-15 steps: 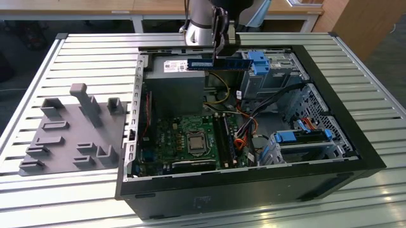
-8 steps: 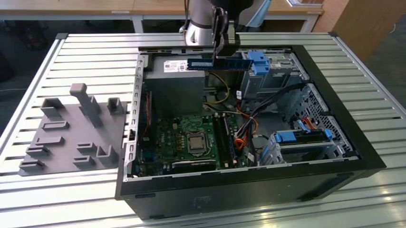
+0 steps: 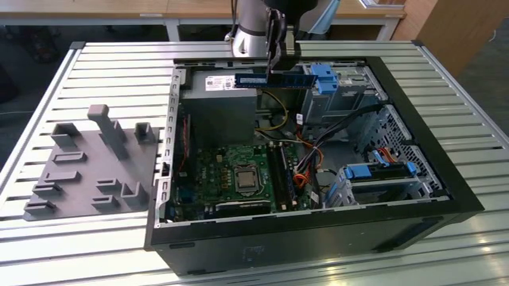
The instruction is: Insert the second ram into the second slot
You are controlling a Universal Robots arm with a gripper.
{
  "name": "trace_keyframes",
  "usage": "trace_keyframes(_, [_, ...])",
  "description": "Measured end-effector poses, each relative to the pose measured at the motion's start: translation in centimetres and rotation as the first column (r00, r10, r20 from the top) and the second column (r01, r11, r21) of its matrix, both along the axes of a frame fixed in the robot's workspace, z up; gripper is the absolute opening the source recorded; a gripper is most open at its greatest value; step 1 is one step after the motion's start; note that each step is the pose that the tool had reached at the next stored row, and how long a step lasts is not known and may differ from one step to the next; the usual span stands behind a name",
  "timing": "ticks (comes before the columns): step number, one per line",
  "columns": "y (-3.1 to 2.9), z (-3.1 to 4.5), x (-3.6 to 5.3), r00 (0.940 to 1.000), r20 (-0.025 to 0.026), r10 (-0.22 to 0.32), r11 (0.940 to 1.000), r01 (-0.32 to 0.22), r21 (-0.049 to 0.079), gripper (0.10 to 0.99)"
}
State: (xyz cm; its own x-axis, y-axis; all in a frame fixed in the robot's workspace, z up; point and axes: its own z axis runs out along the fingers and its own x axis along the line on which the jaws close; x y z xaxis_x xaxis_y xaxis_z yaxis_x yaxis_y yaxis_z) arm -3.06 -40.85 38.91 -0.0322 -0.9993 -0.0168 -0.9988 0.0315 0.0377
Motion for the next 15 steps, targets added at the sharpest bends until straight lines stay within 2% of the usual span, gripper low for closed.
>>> trace_keyframes(15, [0.0,0.0,0.0,1.0,0.0,-0.008,1.0,0.008,0.0,0.137])
